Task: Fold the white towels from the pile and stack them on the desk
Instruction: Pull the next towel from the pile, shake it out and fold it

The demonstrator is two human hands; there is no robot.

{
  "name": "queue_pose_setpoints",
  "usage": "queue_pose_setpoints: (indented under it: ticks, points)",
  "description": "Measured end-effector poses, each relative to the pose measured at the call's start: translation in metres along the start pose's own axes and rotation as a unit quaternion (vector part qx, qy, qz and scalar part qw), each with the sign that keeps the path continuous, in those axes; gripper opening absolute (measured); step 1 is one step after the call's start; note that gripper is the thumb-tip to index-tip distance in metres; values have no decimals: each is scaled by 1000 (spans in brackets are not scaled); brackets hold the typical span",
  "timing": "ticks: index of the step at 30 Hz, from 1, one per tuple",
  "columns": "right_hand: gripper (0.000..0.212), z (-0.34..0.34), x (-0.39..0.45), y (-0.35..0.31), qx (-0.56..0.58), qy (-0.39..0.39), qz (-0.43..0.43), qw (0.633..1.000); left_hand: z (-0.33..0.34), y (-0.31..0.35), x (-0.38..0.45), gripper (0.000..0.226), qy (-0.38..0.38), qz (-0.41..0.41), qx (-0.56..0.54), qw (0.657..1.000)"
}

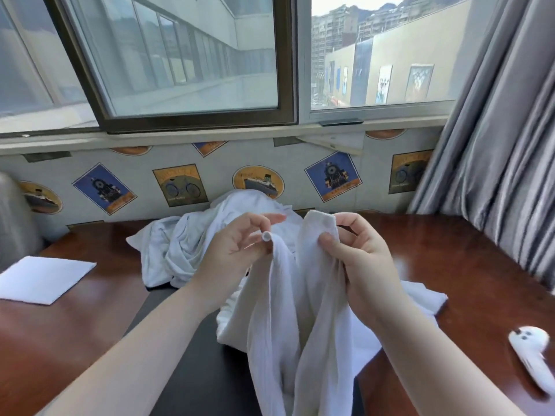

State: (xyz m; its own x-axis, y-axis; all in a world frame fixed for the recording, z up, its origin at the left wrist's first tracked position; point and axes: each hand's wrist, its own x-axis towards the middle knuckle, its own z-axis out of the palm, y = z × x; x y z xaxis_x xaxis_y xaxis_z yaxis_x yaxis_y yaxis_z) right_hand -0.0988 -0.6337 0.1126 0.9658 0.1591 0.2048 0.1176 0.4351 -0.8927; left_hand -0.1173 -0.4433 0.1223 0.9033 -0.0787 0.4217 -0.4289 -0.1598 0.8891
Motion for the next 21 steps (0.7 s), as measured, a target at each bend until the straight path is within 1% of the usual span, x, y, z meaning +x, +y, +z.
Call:
queue_pose_setpoints:
  ticks: [3,6,8,10,12,14,15,17,19,21]
  points:
    - [15,13,-3,10,-33,-21,17,999,-10,-4,1,18,-71,-16,6,997]
    - [18,30,-2,19,-61,-24,22,998,-20,-10,3,9,-132,-31,-25,990]
    - [18,40,0,24,-90,-9,17,996,-31,-17,8,9,-157,-32,-37,986]
    - [14,52,2,30,-133,16,-1,991,-43,-27,13,10,-175,-14,-36,984]
    - [14,65,-2,37,-183,60,-15,981,-56,-34,18,12,-197,-8,-18,980]
    - [19,81,-2,41,-260,96,-55,959,-68,-38,25,12,-212,25,9,977]
    - [19,88,-2,43,-310,110,-73,942,-74,-40,27,9,-224,38,23,974]
    - [16,100,-2,46,-404,133,-99,899,-84,-44,31,15,-228,45,37,972]
    - [15,111,-3,48,-467,143,-123,864,-93,-46,36,18,-230,48,29,972]
    - [21,119,-7,51,-507,157,-121,839,-97,-48,37,11,-248,62,45,966]
